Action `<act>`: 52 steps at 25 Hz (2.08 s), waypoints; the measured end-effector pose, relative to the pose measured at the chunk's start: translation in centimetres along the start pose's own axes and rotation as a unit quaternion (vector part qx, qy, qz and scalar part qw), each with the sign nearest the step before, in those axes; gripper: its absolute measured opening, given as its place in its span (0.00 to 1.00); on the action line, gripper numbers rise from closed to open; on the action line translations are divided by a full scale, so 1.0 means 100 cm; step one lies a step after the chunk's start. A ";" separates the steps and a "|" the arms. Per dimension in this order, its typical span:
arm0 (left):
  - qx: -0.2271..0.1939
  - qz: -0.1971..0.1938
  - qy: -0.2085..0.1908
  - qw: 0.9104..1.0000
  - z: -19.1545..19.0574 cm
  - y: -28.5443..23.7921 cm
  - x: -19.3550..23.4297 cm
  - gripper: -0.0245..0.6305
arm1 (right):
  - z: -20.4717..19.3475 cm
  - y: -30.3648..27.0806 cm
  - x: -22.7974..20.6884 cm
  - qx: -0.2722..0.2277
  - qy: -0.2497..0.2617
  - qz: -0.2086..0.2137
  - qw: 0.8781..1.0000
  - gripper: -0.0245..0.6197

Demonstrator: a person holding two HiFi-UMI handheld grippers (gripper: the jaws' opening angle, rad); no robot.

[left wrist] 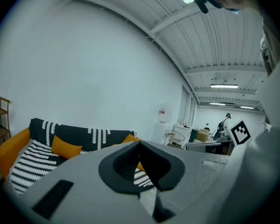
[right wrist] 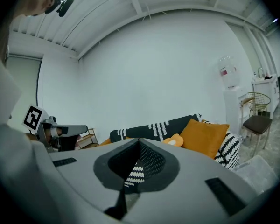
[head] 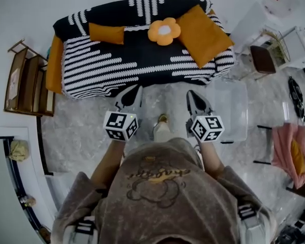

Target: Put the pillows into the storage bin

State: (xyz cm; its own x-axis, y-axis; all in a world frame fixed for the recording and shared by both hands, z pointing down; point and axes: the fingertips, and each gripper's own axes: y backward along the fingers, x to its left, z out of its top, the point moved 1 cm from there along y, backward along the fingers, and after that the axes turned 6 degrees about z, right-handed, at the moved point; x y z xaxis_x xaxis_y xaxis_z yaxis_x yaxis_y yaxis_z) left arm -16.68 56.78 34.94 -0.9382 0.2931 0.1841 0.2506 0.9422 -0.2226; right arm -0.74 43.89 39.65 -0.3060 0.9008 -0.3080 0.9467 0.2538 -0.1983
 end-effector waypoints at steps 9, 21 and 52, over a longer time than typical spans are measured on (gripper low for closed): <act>0.001 0.032 0.013 0.999 0.041 -0.140 0.032 0.04 | 0.054 -0.121 -0.094 0.028 0.002 0.037 0.999 0.03; 0.013 0.033 0.021 0.999 0.061 -0.300 0.119 0.04 | 0.079 -0.274 -0.173 0.051 -0.015 0.038 0.998 0.04; 0.134 0.033 0.095 0.986 -0.003 -0.667 0.308 0.44 | 0.054 -0.606 -0.396 0.132 -0.097 -0.008 0.986 0.63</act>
State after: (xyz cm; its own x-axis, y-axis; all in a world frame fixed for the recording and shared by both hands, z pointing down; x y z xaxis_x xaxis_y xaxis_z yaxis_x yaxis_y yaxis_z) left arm -62.21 3.00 55.72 -0.8541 0.4017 0.3303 0.2147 0.8508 -0.4797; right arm -46.57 -9.10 58.82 -0.3575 0.8071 -0.4698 0.8904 0.1427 -0.4323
